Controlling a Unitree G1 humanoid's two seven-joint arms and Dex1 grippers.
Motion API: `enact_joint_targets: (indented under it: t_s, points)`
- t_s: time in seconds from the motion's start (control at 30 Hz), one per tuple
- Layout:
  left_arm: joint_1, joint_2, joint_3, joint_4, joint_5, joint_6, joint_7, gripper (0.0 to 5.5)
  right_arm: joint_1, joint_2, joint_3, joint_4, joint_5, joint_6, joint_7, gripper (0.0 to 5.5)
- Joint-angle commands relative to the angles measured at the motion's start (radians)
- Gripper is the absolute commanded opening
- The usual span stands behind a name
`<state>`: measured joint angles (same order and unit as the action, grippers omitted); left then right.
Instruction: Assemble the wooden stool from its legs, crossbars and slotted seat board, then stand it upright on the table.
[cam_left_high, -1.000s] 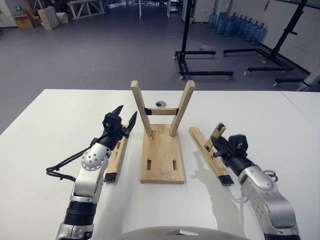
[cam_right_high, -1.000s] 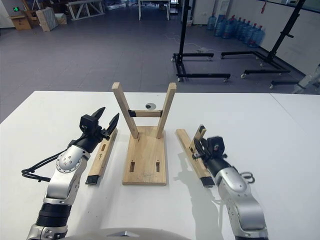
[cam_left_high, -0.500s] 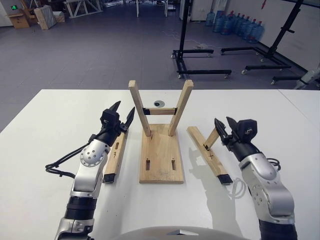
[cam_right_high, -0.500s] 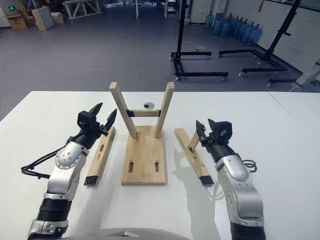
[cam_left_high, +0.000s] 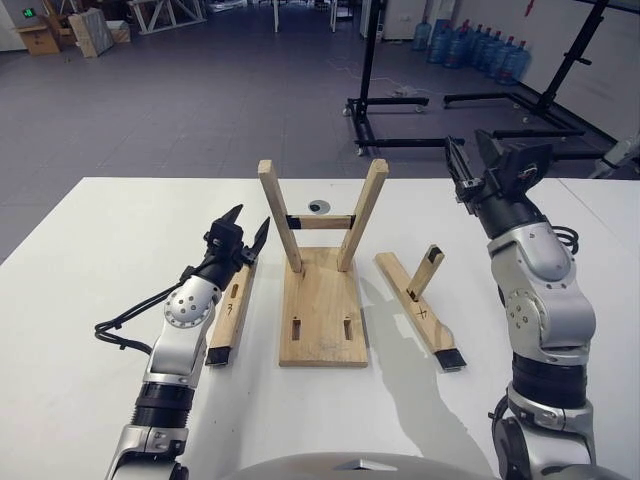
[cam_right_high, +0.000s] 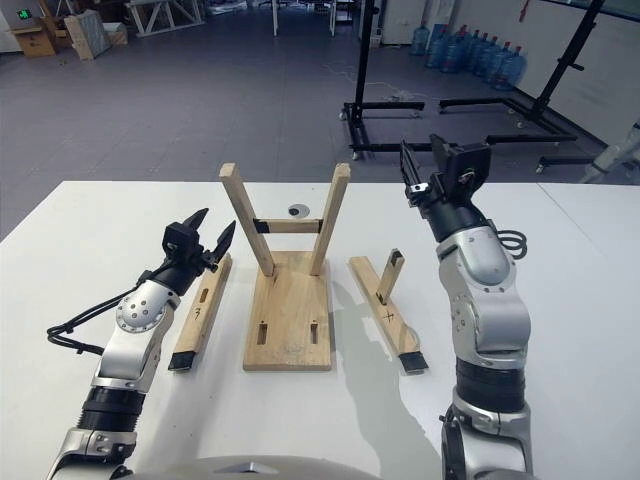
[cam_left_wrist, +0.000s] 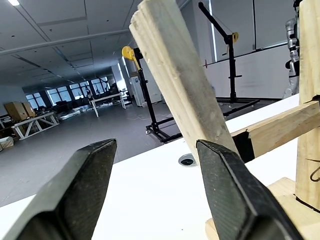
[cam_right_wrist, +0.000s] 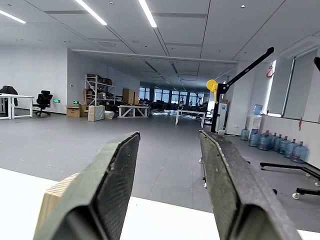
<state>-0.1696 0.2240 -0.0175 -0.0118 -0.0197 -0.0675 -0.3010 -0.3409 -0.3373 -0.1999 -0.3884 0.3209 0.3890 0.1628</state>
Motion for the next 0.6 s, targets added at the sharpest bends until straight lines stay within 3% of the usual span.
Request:
enact_joint_targets:
  t_s: [0.03,0.1,0.23,0.6]
  points:
    - [-0.009,0.002,-0.006,0.019,0.015,-0.012,0.009,2.89,0.067,0.007,0.046,-0.029,-0.028,0.011,0.011,2.18]
    - [-0.006,0.001,-0.008,0.019,0.014,-0.013,0.008,2.89,0.156,0.023,0.099,0.001,-0.050,0.024,0.025,2.18]
    - [-0.008,-0.005,-0.021,0.027,0.016,-0.012,0.006,2.89,0.282,0.001,0.272,0.284,-0.168,0.087,0.069,2.18]
    - [0.005,-0.013,-0.009,0.008,-0.004,-0.011,0.009,2.89,0.259,0.054,0.175,0.189,-0.130,0.081,0.045,2.18]
